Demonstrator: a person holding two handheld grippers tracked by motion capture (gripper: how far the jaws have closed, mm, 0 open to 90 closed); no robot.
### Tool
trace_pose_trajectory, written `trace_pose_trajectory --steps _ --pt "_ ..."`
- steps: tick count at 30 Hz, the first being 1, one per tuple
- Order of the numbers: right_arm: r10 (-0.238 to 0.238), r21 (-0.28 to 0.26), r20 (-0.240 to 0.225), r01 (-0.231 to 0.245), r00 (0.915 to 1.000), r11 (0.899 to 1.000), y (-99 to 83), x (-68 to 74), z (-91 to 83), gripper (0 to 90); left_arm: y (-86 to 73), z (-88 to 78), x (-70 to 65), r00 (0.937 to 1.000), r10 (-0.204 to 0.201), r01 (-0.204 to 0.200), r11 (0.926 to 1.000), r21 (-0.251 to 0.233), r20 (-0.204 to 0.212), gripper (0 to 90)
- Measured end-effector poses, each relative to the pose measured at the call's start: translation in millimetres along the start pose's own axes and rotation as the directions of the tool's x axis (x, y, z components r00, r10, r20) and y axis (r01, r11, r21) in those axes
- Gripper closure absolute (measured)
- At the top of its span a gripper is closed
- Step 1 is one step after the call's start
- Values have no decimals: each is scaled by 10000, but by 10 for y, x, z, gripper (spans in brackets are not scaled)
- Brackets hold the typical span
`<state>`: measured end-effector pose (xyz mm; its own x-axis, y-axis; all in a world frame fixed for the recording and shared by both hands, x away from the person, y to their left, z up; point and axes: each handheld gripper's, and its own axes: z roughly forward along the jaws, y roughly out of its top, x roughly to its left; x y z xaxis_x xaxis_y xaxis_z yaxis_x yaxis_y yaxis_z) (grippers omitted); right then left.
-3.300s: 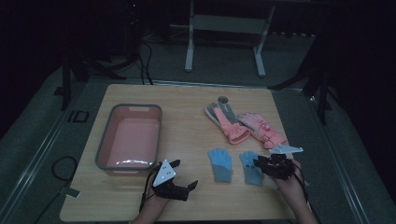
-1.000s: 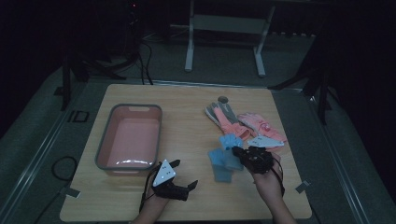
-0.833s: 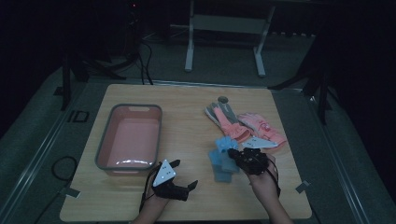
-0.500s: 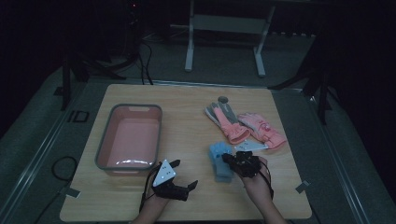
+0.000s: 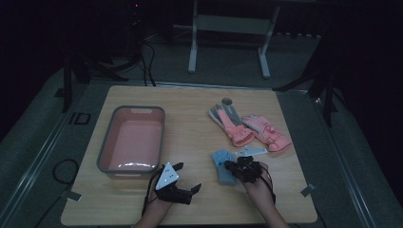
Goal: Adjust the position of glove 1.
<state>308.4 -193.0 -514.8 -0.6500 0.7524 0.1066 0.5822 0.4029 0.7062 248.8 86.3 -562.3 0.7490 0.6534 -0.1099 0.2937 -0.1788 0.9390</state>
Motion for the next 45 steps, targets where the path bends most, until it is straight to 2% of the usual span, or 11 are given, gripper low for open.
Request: trace_pose_trajectory --steps 16,25,28,29,30,31,33,35,37,41,45 --pt "195 479 -76 -191 9998 9987 -106 -79 173 842 0 0 -1 10000 8 -8 10000 4 4 8" --pt "179 580 -416 -155 9990 9982 -127 -110 201 784 0 1 -5 10000 43 -43 10000 5 -15 7" --pt "29 372 -506 -11 9987 9993 -107 -101 134 652 0 2 -14 9999 109 -109 9999 -65 68 7" --pt "29 372 -506 -11 9987 9993 -107 -101 134 652 0 6 -17 9999 125 -123 9999 -114 114 7" --pt "14 241 -456 -3 9990 9997 -99 -111 95 573 2 14 -26 9999 118 -118 9999 -113 47 8" --pt "14 241 -456 -3 9990 9997 -99 -111 95 573 7 26 -37 9999 145 -145 9999 -33 -47 8" --pt "88 -65 -580 -92 9983 9999 -82 -157 20 438 13 40 -45 9995 312 -313 9995 61 111 8" --pt "104 -172 -729 -117 9973 9998 -79 -181 -5 372 18 54 -52 9986 468 -471 9988 131 248 8" --pt "297 -358 -1250 -344 9917 9988 -69 -270 -60 254 39 80 -58 9968 610 -626 9976 297 524 8" --pt "211 -358 -1444 -265 9893 9990 -73 -343 -92 177 89 142 -87 9887 918 -1015 9917 785 1187 8" --pt "282 -639 -1611 -389 9865 9972 -85 -440 -114 181 119 192 -138 9811 1090 -1289 9845 1192 1601 8"
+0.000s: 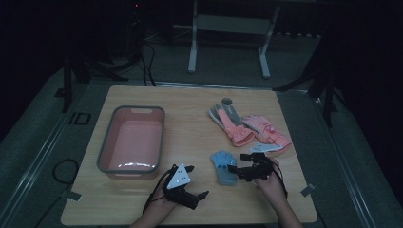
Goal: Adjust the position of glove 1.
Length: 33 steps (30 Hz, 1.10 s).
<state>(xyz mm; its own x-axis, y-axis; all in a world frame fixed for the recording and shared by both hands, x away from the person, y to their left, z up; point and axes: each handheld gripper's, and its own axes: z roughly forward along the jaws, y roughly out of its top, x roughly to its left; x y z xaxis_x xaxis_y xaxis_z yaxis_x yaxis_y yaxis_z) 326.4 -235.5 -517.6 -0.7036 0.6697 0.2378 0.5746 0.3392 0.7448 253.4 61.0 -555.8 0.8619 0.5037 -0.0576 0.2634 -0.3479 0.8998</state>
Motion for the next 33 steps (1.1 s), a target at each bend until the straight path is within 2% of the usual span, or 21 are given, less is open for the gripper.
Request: trace_pose_trajectory --steps 2,3,6,8,9,10,12,14,15,16,17,19,22,24,27,29,30,31,32,33 --pt "-77 11 -275 77 9996 10000 5 -31 -4 158 29 32 -17 9984 -265 249 9992 325 504 48" --pt "-67 20 -246 68 9997 10000 4 -41 -4 158 39 48 -24 9959 -377 348 9987 367 822 48" --pt "61 -33 -367 -63 9993 10000 1 -62 -2 150 82 124 -39 9890 -563 485 9970 600 1368 48" --pt "323 139 -306 -319 9990 9994 7 -105 2 150 116 174 -48 9880 -598 514 9968 619 1422 47" --pt "323 139 -306 -319 9990 9994 7 -105 2 150 132 194 -45 9858 -503 407 9972 624 1602 48" --pt "426 253 -387 -417 9983 9988 13 -131 13 136 170 229 -39 9866 -201 103 9981 607 1620 61" --pt "498 273 -371 -488 9981 9984 19 -137 22 131 190 249 -40 9866 -90 -4 9983 576 1627 80" --pt "529 345 -326 -518 9981 9981 30 -151 39 132 230 288 -51 9856 327 -423 9976 547 1657 143" --pt "488 404 -384 -473 9981 9981 36 -158 48 133 251 309 -56 9840 597 -703 9958 580 1678 146" --pt "410 442 -394 -392 9984 9983 56 -165 57 173 271 326 -68 9833 878 -977 9937 556 1595 176" --pt "410 442 -394 -392 9984 9983 56 -165 57 173 292 328 -80 9796 1259 -1339 9901 411 1567 176" --pt "327 536 -208 -315 9992 9981 87 -166 77 275 334 338 -111 9695 1944 -1992 9798 178 1490 233" --pt "401 689 -118 -392 9991 9969 128 -174 142 338 387 431 -131 9508 2606 -2720 9611 486 1677 233" --pt "600 771 98 -606 9981 9952 141 -191 198 364 408 505 -118 9431 2744 -2916 9539 704 1880 233" --pt "873 894 247 -892 9959 9920 154 -209 315 349 418 607 -104 9358 2890 -3110 9465 866 2017 261" --pt "637 1008 627 -698 9960 9925 156 -184 375 338 410 664 -105 9288 3080 -3342 9365 1065 2062 269" --pt "637 1008 627 -698 9960 9925 156 -184 375 338 405 688 -106 9243 3188 -3477 9301 1186 2100 269" --pt "572 1085 610 -636 9965 9921 155 -171 402 328 401 708 -106 9173 3382 -3695 9197 1326 2102 303" --pt "391 1221 811 -488 9959 9913 144 -132 453 325 397 726 -113 9118 3527 -3856 9114 1436 2101 323" --pt "250 1298 929 -370 9954 9909 137 -111 476 319 392 755 -125 9035 3799 -4125 8964 1619 1983 345"
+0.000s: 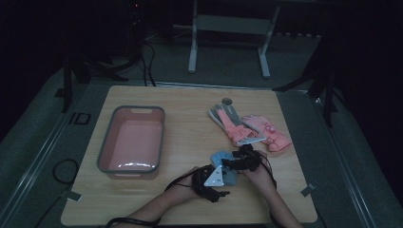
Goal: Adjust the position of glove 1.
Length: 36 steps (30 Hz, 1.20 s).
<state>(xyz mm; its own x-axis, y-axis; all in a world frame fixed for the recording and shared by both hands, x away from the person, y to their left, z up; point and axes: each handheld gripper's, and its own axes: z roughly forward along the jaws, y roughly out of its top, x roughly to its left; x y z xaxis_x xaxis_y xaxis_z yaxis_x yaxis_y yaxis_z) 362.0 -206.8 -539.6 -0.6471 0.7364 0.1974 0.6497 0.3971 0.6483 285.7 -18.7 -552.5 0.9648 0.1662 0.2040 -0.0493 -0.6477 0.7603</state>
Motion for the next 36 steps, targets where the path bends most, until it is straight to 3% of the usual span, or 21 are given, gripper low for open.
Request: trace_pose_trajectory --steps 5,8,10,12,17,19,24,26,30,36 --pt "-296 227 267 290 9992 9993 -30 70 77 315 13 52 -15 9988 468 -460 9980 438 -174 408" --pt "-420 120 377 416 9984 9991 -49 106 86 349 16 85 -55 9947 865 -824 9940 714 -562 455" --pt "-545 124 420 540 9976 9985 -57 125 85 396 22 92 -59 9936 846 -786 9937 799 -746 500" --pt "-559 167 190 556 9983 9983 -55 121 75 485 20 98 -52 9916 882 -800 9930 872 -942 611" --pt "-332 215 -329 339 9989 9992 -49 81 71 620 18 79 16 9972 125 -70 9973 730 -744 688" --pt "-98 360 -705 124 9975 9993 -37 58 79 725 28 66 81 9980 -495 522 9961 706 -402 728" --pt "219 409 -948 -181 9953 9990 -33 44 83 774 23 39 135 9951 -986 987 9933 599 -47 755" --pt "472 449 -1303 -416 9904 9981 -22 29 70 784 32 4 155 9946 -1036 1030 9925 666 67 765" --pt "536 345 -1437 -491 9882 9982 12 32 36 788 77 -74 183 9951 -991 987 9920 788 6 772" --pt "438 -254 -1655 -487 9852 9985 172 83 -95 790 180 -248 243 9962 -811 833 9935 775 -316 773"
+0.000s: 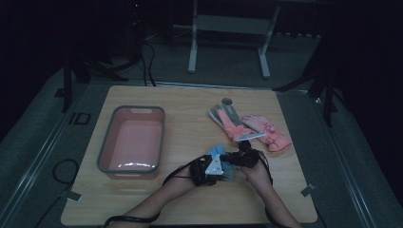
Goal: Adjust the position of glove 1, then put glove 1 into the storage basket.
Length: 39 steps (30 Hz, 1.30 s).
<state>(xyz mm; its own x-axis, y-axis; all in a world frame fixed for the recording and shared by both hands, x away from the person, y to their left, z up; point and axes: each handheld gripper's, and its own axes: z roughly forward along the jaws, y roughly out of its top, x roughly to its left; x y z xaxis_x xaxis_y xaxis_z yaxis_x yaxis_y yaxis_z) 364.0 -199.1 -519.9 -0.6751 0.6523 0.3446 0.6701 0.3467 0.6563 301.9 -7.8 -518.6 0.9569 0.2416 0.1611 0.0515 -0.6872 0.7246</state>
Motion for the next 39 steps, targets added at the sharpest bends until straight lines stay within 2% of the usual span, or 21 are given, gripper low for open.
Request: trace_pose_trajectory --steps 6,11,13,22,30,39 --pt "40 -222 -208 -45 9998 9997 137 54 -39 790 48 -114 53 9998 50 -49 10000 69 -168 773" --pt "-85 -286 -224 79 9997 9996 198 101 -38 790 53 -217 110 9999 54 -52 9999 151 -124 773" --pt "-111 -284 -219 105 9997 9995 215 120 -32 790 50 -258 126 10000 -66 67 9999 154 -53 773" --pt "-216 -393 -322 203 9992 9990 317 212 -58 790 85 -403 166 10000 56 -54 9997 239 -64 773" --pt "-591 -614 -342 570 9977 9965 562 363 -104 792 160 -655 249 9982 251 -234 9992 322 -542 776" --pt "-948 -801 -487 907 9943 9926 827 526 -65 792 183 -916 333 9944 247 -199 9987 476 -1029 776"
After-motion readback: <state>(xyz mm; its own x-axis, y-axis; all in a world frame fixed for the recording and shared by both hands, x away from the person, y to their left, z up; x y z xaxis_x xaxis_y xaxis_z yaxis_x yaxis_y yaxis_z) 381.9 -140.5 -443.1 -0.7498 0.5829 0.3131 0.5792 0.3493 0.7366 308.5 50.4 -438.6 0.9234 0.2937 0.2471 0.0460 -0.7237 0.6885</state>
